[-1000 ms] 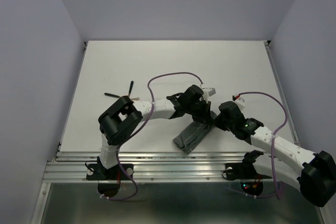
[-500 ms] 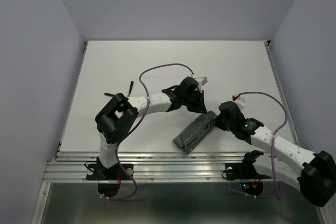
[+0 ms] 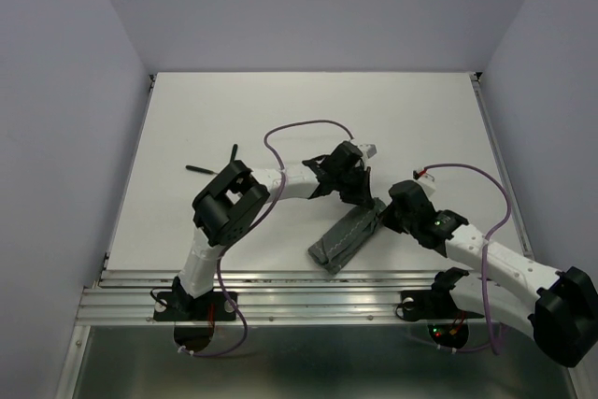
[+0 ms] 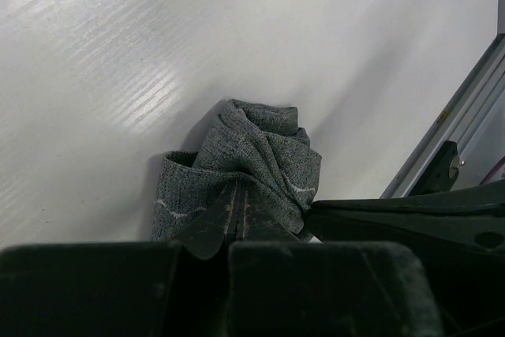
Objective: Fold the napkin into a case and place the utensils inside
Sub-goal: Stuff the top corner of the smaller-rectangle-folded napkin into the folded napkin.
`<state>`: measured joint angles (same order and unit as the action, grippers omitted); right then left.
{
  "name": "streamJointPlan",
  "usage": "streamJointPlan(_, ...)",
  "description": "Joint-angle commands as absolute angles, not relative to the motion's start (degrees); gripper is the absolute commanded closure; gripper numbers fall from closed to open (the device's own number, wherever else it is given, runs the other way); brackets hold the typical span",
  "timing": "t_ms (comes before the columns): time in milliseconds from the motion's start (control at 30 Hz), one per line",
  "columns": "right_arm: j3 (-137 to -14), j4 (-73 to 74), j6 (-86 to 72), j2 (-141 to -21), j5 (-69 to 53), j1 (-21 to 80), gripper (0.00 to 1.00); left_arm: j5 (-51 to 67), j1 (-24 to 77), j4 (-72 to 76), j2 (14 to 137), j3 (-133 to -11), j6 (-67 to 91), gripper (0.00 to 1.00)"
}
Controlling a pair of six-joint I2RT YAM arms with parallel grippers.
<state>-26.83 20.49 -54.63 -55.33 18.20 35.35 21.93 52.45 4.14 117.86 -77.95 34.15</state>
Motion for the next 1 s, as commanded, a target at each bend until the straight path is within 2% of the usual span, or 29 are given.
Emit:
streamJointPlan(0,-28.92,19.16,-54.67,-55.63,19.95,35.95,0.99,24.61,53.26,7.38,117.95,-80.16,34.63,1.0)
streamJointPlan(600,-30.06,19.16,-54.14,-56.08,20.66,35.95,0.99,28.21,55.2,10.72,118.83,-77.61,35.68,1.0)
streamJointPlan(967,-29.18,19.16,-54.4,-55.46,20.48,35.95,0.99,21.01,55.02,10.29,112.42,-75.5,35.95,1.0)
